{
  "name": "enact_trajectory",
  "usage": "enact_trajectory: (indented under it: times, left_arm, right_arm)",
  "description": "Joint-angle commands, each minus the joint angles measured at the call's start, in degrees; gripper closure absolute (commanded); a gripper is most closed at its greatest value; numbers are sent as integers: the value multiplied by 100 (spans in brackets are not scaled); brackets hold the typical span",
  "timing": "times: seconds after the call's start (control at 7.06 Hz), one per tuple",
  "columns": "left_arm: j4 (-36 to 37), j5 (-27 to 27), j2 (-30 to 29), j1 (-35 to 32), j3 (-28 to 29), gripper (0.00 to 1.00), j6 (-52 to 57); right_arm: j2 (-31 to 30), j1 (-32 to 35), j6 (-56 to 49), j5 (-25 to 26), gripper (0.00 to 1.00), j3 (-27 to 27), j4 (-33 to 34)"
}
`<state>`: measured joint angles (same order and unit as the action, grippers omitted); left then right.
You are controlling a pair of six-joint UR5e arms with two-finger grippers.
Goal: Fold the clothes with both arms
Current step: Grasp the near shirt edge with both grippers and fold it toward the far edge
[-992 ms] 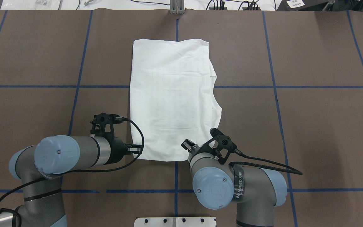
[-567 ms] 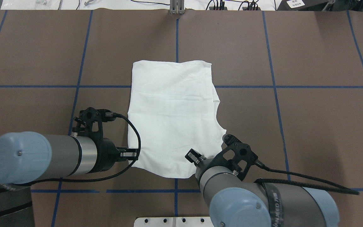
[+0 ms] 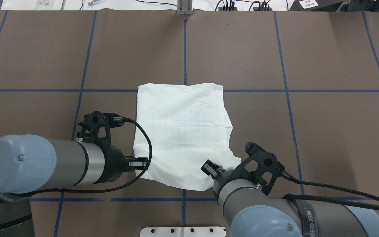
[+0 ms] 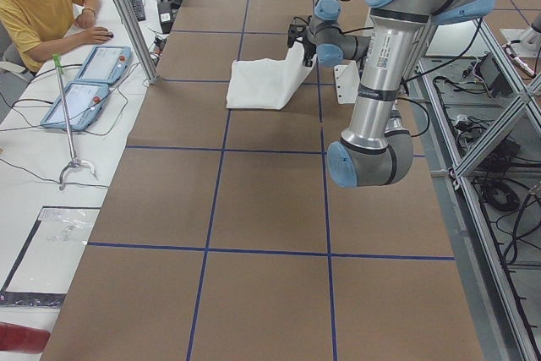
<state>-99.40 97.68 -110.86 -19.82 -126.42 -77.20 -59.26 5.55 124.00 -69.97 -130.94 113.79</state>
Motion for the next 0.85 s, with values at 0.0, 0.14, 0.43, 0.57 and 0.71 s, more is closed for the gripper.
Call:
enact_trajectory:
  times: [0.0, 0.14, 0.43, 0.57, 0.71]
  left_arm:
    - [17, 6, -163, -528, 320, 100, 413]
    - [18, 23, -294, -854, 590, 100, 538]
    - [-96, 6, -995, -1294, 1695, 100, 696]
    - [-453, -3, -1138, -1479, 2222, 100, 793]
    - [-1014, -3, -1165, -1577, 2758, 100, 829]
  right_arm:
    - [430, 611, -401, -52, 100, 654, -330]
    - [529, 892, -743, -70, 100, 779, -506]
    - [1044, 1534, -1035, -576, 100, 1557, -630]
    - [1196, 1667, -1167, -614, 100, 2024, -665]
    - [1197, 1721, -1299, -606, 100, 2446, -1074]
